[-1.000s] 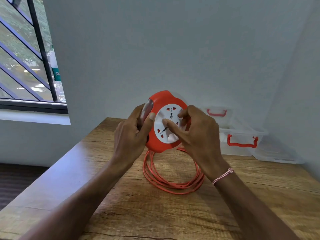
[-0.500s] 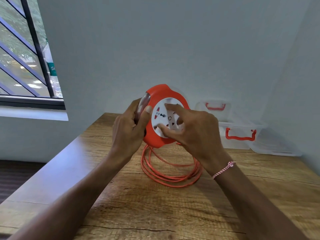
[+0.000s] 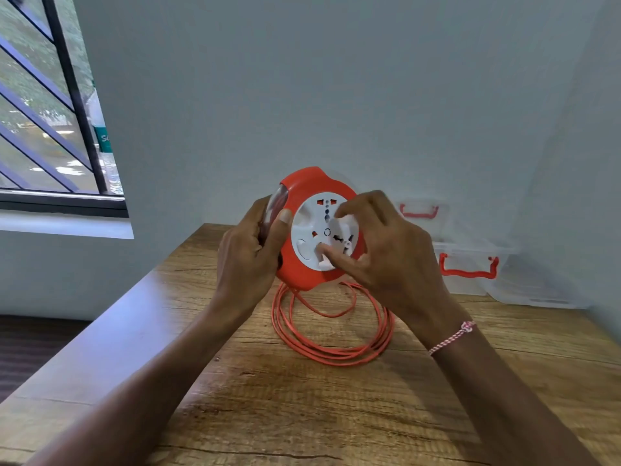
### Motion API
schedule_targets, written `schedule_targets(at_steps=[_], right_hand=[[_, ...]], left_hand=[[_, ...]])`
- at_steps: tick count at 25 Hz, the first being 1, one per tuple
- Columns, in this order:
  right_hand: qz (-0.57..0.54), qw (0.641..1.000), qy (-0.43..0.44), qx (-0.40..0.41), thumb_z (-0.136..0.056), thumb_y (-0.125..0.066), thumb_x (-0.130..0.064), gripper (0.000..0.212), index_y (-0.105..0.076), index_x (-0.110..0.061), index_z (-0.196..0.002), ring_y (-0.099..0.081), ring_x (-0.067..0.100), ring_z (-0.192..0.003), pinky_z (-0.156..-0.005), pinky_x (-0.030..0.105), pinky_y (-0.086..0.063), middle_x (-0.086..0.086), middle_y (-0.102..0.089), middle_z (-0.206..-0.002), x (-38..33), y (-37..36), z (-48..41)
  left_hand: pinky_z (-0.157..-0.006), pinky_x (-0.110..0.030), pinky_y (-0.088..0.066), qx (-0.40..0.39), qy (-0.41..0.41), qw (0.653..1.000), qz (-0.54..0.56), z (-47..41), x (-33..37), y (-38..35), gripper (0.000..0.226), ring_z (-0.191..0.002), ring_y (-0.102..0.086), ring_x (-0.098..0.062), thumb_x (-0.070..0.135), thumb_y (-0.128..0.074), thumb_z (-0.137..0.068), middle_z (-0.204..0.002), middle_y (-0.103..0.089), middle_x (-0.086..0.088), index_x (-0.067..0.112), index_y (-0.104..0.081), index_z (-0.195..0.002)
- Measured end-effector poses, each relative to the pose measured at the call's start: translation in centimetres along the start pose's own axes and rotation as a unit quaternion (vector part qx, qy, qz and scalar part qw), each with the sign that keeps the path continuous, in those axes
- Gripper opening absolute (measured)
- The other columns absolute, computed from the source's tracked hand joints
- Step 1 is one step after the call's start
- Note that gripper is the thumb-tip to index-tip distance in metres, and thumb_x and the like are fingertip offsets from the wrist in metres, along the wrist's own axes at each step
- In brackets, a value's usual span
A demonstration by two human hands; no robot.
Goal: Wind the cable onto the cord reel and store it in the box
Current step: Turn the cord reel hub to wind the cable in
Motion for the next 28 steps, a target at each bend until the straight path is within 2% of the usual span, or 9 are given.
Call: schedule_targets(at_steps=[3, 5, 8, 12, 15, 18, 21, 24, 28], right_hand=[[0.125, 0.984, 0.116, -0.057, -0.098, -0.070, -0.043, 0.057, -0.052, -0.028, -0.150, -0.073, 0.024, -0.081, -0.048, 0.023, -0.041, 0.012, -0.067, -0.129, 0.3, -0.1, 0.5], [0.163, 0.977, 0.126, -0.047, -0.095, -0.074, -0.042, 0.063, -0.051, -0.031, -0.153, -0.076, 0.026, -0.087, -0.051, 0.023, -0.037, 0.012, -0.071, -0.124, -0.1, -0.3, 0.7], [0.109, 0.989, 0.100, -0.006, -0.091, -0.077, -0.047, 0.057, -0.063, -0.027, -0.143, -0.077, 0.026, -0.079, -0.055, 0.025, -0.049, 0.010, -0.080, -0.104, -0.7, -0.1, 0.4], [-0.035, 0.996, -0.085, 0.014, -0.087, -0.062, -0.072, 0.064, -0.069, -0.020, -0.122, -0.073, 0.016, -0.060, -0.055, 0.033, -0.059, -0.001, -0.077, -0.072, -1.7, -0.3, 0.2], [-0.164, 0.958, -0.236, 0.016, -0.080, -0.071, -0.074, 0.059, -0.066, -0.021, -0.106, -0.071, 0.004, -0.060, -0.060, 0.025, -0.061, -0.007, -0.073, -0.070, -1.8, -0.8, 0.0], [-0.207, 0.930, -0.303, 0.013, -0.075, -0.078, -0.071, 0.056, -0.067, -0.022, -0.101, -0.069, 0.001, -0.065, -0.059, 0.011, -0.052, -0.011, -0.071, -0.074, -1.7, -1.1, 0.0], [-0.145, 0.965, -0.217, 0.017, -0.084, -0.074, -0.067, 0.052, -0.064, -0.020, -0.105, -0.062, 0.001, -0.068, -0.056, 0.008, -0.043, -0.009, -0.068, -0.084, -1.7, -0.9, 0.1], [-0.039, 0.998, -0.031, -0.029, -0.092, -0.071, -0.057, 0.053, -0.058, -0.021, -0.130, -0.066, 0.012, -0.085, -0.054, 0.020, -0.050, 0.003, -0.063, -0.124, -0.4, -0.3, 0.1], [0.144, 0.978, 0.125, -0.089, -0.092, -0.078, -0.039, 0.066, -0.049, -0.035, -0.152, -0.073, 0.031, -0.103, -0.050, 0.033, -0.055, 0.017, -0.062, -0.139, 0.3, -0.5, 0.7]], left_hand=[[-0.064, -0.058, -0.066, -0.002, 0.012, 1.000, 0.022, -0.2, -0.1, 0.3, 0.048, -0.073, -0.080, -0.022, 0.068, -0.043, -0.099, -0.088, -0.078, -0.004, 0.041, -0.058, -0.136], [-0.065, -0.058, -0.067, -0.006, 0.001, 1.000, 0.013, -0.1, 0.1, 0.2, 0.046, -0.076, -0.081, -0.025, 0.068, -0.043, -0.099, -0.092, -0.080, -0.007, 0.043, -0.055, -0.136], [-0.065, -0.058, -0.065, -0.002, -0.010, 1.000, -0.003, 0.0, 0.1, 0.1, 0.057, -0.072, -0.079, -0.026, 0.066, -0.042, -0.100, -0.084, -0.079, -0.010, 0.034, -0.057, -0.145], [-0.057, -0.053, -0.061, 0.012, -0.040, 0.999, -0.029, 0.5, 0.5, -0.3, 0.066, -0.057, -0.071, -0.020, 0.073, -0.039, -0.101, -0.065, -0.069, -0.006, 0.031, -0.056, -0.149], [-0.060, -0.053, -0.064, 0.004, -0.049, 0.998, -0.029, 0.6, 0.5, -0.5, 0.072, -0.066, -0.077, -0.023, 0.084, -0.032, -0.097, -0.077, -0.077, -0.012, 0.038, -0.053, -0.148], [-0.066, -0.055, -0.067, -0.002, -0.038, 0.999, -0.025, 0.6, 0.4, -0.4, 0.075, -0.077, -0.082, -0.025, 0.085, -0.032, -0.095, -0.092, -0.082, -0.013, 0.036, -0.053, -0.148], [-0.066, -0.056, -0.066, -0.008, -0.022, 1.000, -0.021, 0.4, 0.5, -0.4, 0.065, -0.073, -0.080, -0.025, 0.075, -0.040, -0.098, -0.085, -0.080, -0.014, 0.035, -0.054, -0.148], [-0.062, -0.059, -0.062, -0.002, 0.005, 1.000, -0.005, 0.0, 0.2, 0.0, 0.061, -0.063, -0.073, -0.026, 0.069, -0.042, -0.099, -0.073, -0.072, -0.011, 0.032, -0.059, -0.145], [-0.072, -0.059, -0.067, -0.024, 0.034, 0.999, 0.025, -0.3, 0.1, 0.5, 0.067, -0.083, -0.082, -0.027, 0.069, -0.044, -0.097, -0.100, -0.081, -0.008, 0.028, -0.059, -0.148]])
Point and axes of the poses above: each hand's wrist, its own z-axis away from the middle knuckle, its own y-axis out of the back of the hand, x = y × z, the point moved 1 cm from there along -z, towards the middle knuckle
